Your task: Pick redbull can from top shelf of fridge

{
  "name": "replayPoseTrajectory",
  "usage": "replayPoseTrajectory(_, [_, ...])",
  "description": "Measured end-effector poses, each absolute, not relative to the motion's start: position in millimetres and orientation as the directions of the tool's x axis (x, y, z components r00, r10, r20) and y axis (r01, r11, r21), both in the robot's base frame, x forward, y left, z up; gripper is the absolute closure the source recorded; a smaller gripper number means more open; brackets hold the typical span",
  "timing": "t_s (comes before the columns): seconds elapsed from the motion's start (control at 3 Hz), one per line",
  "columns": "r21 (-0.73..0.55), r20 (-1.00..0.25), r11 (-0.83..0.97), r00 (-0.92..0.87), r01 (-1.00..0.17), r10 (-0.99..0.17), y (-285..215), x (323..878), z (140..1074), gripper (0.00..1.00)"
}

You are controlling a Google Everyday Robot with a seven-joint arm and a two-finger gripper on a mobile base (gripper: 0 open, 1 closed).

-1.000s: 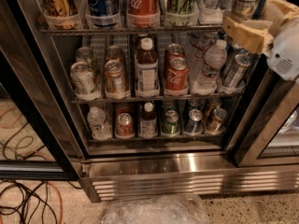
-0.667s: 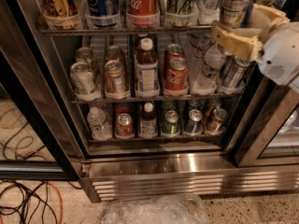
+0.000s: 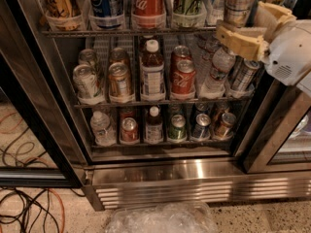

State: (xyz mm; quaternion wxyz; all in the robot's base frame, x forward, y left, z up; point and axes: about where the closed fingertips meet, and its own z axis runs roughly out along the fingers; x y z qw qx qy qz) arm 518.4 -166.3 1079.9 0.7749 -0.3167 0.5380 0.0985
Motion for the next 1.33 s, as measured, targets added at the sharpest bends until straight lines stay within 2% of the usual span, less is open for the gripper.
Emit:
replayPoseTrajectory(0.67, [-0.438, -0.893, 0.556, 0.416, -0.706, -0.174, -100.0, 490.7, 1058.4, 1.0])
replayPoseTrajectory(1.0, [-0.402, -0.915, 0.445, 0.338, -0.8, -0.218, -97.6, 460.8, 1028.2, 1.0])
replayPoseTrajectory(1.33, [-0.398, -0.915, 0.368, 0.334, -0.84, -0.226, -87.1, 443.9, 1017.0, 1.0])
